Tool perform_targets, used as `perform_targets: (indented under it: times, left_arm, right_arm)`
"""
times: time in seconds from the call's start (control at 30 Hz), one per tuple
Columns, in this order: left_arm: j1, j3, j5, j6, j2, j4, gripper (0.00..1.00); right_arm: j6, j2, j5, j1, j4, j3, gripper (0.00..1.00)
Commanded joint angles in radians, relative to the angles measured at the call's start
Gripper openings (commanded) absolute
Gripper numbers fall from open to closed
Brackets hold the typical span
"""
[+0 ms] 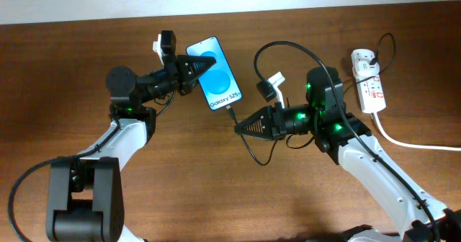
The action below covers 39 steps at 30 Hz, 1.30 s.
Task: Plug charger to phone and switch on socket
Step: 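Push the cable plug up into the phone's bottom port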
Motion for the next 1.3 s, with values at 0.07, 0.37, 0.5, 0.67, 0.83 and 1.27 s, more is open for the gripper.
perform_targets:
  times: [0.07,0.37,0.5,0.67,0.83,1.27]
  left_arm:
    - [0.003,0.012,0.000,-0.032,-0.006,0.010,0.00]
    - [0.003,0.012,0.007,-0.008,-0.006,0.010,0.00]
    - [0.003,0.012,0.012,-0.008,-0.006,0.010,0.00]
    - [0.003,0.012,0.031,0.000,-0.006,0.010,0.00]
    - [0.000,0.012,0.030,-0.002,-0.006,0.010,0.00]
    - [-0.028,0.012,0.026,-0.001,-0.006,0.010,0.00]
  right_arm:
    - [0.010,0.003,0.006,-0.004,0.006,-0.002,0.04]
    - [0.010,0.003,0.001,-0.004,0.006,-0.002,0.04]
    - [0.010,0.003,0.002,-0.004,0.007,-0.002,0.04]
    - [0.010,0.003,0.002,-0.004,0.014,-0.002,0.04]
    - [0.010,0.003,0.022,-0.004,0.014,-0.002,0.04]
    - [0.055,0.003,0.047,-0.003,0.035,-0.002,0.04]
